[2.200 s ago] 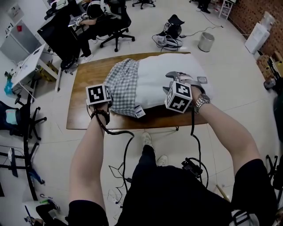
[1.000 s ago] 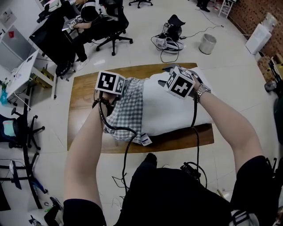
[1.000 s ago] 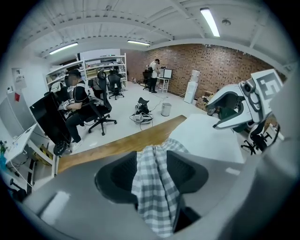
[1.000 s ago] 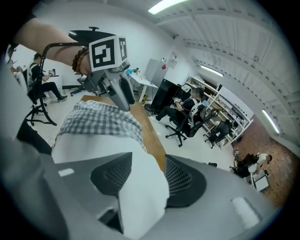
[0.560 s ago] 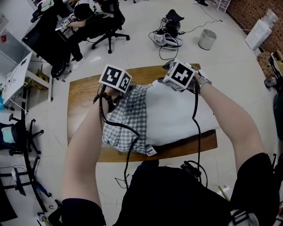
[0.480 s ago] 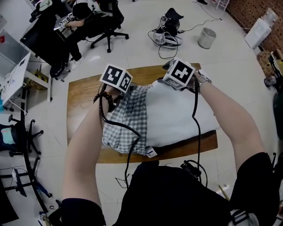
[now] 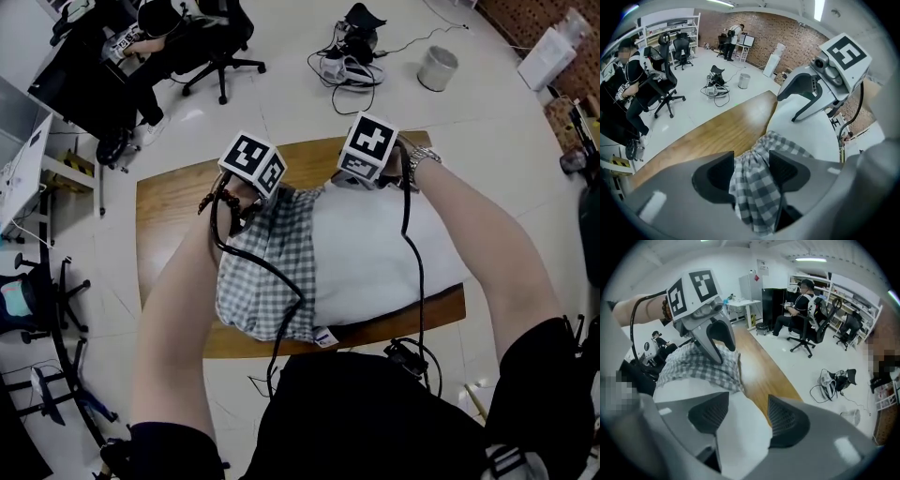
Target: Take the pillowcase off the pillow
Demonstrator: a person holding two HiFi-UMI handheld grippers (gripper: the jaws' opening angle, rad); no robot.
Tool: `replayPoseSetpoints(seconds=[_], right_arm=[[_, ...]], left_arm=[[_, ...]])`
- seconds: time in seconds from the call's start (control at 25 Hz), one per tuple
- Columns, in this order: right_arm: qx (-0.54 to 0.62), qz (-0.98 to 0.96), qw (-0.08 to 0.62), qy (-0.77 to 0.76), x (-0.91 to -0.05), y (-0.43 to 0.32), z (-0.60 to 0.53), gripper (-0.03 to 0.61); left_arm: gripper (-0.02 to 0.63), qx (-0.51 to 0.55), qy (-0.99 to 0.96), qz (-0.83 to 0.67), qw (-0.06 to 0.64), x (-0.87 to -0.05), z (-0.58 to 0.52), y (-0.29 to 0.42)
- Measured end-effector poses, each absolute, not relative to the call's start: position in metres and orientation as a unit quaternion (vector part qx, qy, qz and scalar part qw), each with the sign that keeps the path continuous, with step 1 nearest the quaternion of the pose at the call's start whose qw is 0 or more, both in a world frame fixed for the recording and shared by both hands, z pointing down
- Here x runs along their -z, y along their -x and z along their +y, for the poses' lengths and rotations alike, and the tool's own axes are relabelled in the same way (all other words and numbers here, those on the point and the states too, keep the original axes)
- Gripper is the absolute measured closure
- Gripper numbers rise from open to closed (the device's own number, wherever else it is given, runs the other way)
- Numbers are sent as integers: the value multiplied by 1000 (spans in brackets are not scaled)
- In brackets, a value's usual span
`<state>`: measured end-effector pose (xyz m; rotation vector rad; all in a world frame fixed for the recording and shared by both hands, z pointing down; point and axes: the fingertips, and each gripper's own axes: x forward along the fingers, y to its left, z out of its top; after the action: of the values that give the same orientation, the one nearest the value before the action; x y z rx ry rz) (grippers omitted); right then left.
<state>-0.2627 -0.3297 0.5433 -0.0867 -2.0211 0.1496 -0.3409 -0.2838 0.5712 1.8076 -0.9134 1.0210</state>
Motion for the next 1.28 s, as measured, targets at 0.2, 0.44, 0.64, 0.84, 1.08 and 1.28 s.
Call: replayPoseSetpoints(seconds=[0.2, 0.44, 0.64, 0.84, 1.08, 1.28], right_arm=[[-100, -821, 558, 68, -569, 266, -337, 318], [-153, -790, 586, 95, -604, 256, -329, 403], [-162, -785, 591, 88, -600, 253, -331, 555], [-138, -800, 581, 53, -579, 236, -342, 561], [-110, -811, 574, 19, -555, 222, -347, 561], [-93, -813, 575, 2, -552, 211, -347, 561]], left_arm=[[375, -420, -712, -336, 451, -589, -290, 344], [429, -412, -706, -317, 482, -600, -292, 345], [548, -404, -699, -334, 487, -596, -298, 354], [590, -363, -683, -388, 501, -586, -301, 375], [594, -333, -675, -423, 505, -568, -293, 392], [594, -323, -661, -452, 505, -563, -283, 405]])
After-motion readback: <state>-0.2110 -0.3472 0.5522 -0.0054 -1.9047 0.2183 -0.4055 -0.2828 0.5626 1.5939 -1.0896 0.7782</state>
